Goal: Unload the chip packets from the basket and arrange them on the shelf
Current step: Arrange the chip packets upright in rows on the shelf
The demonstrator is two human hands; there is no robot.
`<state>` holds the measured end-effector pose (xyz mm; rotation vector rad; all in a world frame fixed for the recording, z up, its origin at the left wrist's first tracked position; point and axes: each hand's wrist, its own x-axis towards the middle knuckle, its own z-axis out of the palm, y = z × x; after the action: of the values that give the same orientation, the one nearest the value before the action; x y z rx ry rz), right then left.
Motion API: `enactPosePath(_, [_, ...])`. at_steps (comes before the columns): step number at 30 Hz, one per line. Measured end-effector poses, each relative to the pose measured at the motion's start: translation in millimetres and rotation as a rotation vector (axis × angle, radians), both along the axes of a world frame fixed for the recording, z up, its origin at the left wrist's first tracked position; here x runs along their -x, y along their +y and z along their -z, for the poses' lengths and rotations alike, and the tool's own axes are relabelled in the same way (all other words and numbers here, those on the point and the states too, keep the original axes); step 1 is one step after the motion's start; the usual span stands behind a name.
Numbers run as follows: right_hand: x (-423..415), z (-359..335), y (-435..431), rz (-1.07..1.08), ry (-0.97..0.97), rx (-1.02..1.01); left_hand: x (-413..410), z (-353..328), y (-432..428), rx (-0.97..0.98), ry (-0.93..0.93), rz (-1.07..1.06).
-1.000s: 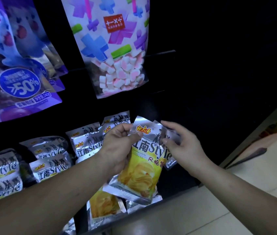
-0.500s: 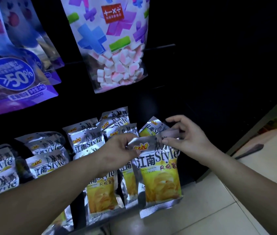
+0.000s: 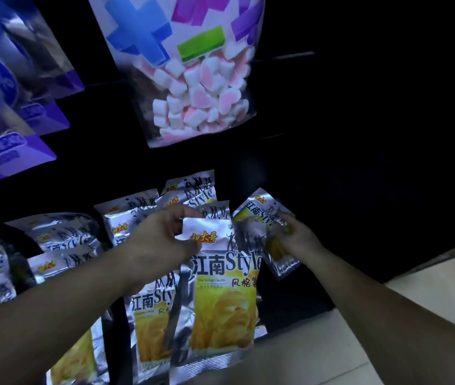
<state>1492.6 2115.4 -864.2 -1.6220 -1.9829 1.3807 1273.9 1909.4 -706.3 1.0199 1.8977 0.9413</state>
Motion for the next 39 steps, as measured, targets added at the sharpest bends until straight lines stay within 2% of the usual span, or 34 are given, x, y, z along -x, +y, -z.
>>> enactPosePath(4, [14,17,14,0.014,-0.098,0.084,4,3,12,0.011,-0.005,0.010])
enactPosePath(10, [21,32,30,0.094,-0.016,0.107,6,8,19,0.040,-0.036,0.012])
enactPosePath(17, [30,14,32,0.034,0.019,-0.149,11,5,20,0.034,-0.086,-0.017])
enactPosePath(23, [15,-35,13,0.185,0.305,-0.276,-3,3,15,0.022,-0.038,0.026])
enactPosePath(25, [5,-58,7,0.142,0.351,-0.329,-8,2,11,0.008,-0.011,0.057])
enactPosePath(27, [-2,-83,2,0.078,0.404,-0.262,-11,-3,10,-0.005,0.005,0.110])
enactPosePath(31, [-14,-124,-5,-0.143,0.326,-0.215,-20,-15,12,-0.048,0.034,0.189])
enactPosePath(35, [-25,-153,-19,-0.196,0.362,-0.280,-31,-16,19,-0.122,0.004,0.158])
enactPosePath(39, [-32,-166,-31,-0.251,0.492,-0.091,-38,-13,28,-0.232,0.039,0.135])
